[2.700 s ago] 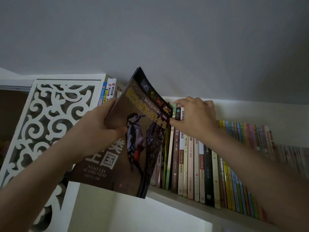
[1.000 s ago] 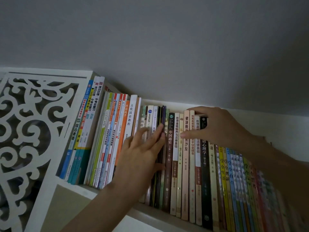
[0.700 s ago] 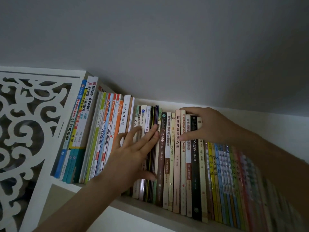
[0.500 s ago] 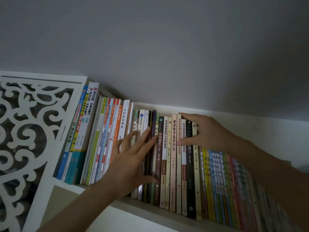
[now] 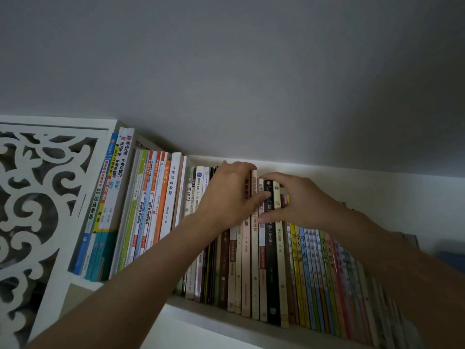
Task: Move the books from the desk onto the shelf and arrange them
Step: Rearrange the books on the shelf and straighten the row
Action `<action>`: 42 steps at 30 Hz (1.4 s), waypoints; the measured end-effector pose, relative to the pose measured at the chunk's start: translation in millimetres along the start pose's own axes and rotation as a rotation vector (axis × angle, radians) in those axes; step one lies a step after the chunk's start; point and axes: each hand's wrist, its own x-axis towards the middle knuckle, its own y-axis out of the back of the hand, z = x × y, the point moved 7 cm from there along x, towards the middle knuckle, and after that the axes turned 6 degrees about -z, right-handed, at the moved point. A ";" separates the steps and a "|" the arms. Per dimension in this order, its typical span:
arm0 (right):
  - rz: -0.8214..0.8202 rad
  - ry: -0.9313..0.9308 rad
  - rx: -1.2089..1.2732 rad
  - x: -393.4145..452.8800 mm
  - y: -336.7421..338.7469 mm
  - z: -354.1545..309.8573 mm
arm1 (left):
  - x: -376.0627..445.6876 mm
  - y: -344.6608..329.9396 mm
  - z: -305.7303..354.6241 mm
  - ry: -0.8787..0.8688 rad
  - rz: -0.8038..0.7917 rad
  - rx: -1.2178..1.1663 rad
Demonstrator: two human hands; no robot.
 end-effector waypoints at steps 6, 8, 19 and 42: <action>-0.117 -0.002 0.048 -1.8 -2.2 4.6 | -30.0 17.9 9.1 0.120 0.193 -0.138; -0.110 -0.002 0.051 -2.1 -2.8 3.7 | -50.7 1.2 2.0 0.249 0.225 -0.241; -0.203 -0.065 -0.142 -7.5 -8.8 4.6 | -92.9 -26.1 31.0 0.349 0.302 -0.146; -0.166 -0.097 -0.127 -10.1 -6.5 -1.2 | -141.5 73.4 7.2 0.453 0.202 -0.372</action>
